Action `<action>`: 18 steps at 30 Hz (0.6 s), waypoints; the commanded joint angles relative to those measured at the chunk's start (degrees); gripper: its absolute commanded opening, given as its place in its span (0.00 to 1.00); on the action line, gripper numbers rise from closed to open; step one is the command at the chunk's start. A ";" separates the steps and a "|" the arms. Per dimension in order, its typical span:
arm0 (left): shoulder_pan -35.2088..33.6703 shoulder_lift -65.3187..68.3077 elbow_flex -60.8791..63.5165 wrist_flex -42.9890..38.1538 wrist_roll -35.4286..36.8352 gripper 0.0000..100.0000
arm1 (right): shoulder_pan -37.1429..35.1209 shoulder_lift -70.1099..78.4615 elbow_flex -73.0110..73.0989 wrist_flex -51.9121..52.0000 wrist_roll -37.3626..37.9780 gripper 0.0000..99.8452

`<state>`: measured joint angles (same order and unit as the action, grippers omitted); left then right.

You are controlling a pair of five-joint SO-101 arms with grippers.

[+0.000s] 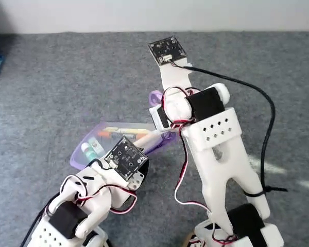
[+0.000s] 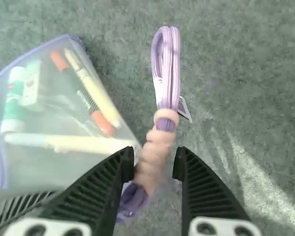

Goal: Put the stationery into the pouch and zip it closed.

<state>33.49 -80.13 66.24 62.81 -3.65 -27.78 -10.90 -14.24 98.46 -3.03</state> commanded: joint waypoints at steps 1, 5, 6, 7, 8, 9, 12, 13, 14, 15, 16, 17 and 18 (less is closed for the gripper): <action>0.26 -0.35 -0.57 -1.32 1.05 0.01 | -2.33 -0.13 -5.54 1.98 -2.37 0.14; 0.18 -0.35 -0.57 -1.32 1.05 0.01 | -5.32 0.04 -5.89 3.56 -5.27 0.14; 0.18 -0.35 -0.57 -1.32 1.05 0.01 | -5.85 0.04 -5.80 3.82 -5.80 0.14; 0.18 -0.35 -0.57 -1.32 1.05 0.01 | -6.29 0.13 -5.80 3.91 -6.07 0.14; 0.18 -0.35 -0.66 -1.32 1.05 0.01 | -6.46 0.48 -5.80 4.00 -6.07 0.14; 0.18 -0.35 -0.66 -1.32 1.05 0.01 | -6.64 1.01 -5.80 4.00 -6.07 0.14; 0.18 -0.35 -0.66 -1.32 1.05 0.01 | -6.90 2.95 -5.80 4.09 -6.07 0.14; 0.18 -0.35 -0.66 -1.32 1.05 0.01 | -6.90 3.56 -5.80 4.09 -6.07 0.14; 0.18 -0.35 -0.66 -1.32 1.05 0.01 | -6.90 4.35 -5.80 4.09 -5.89 0.14; 0.18 -0.35 -0.66 -1.32 1.05 0.01 | -6.90 5.23 -5.80 4.00 -5.80 0.14; 0.18 -0.35 -0.66 -1.32 1.05 0.01 | -6.81 6.29 -5.80 4.00 -5.63 0.14; 0.18 -0.35 -0.75 -1.32 1.05 0.01 | -6.55 7.43 -5.80 4.00 -5.63 0.14; 0.18 -0.35 -1.10 -1.23 1.05 0.01 | -6.29 8.57 -5.80 4.09 -5.63 0.14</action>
<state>33.58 -79.87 66.24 62.64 -3.65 -34.20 -3.96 -17.58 100.40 -8.31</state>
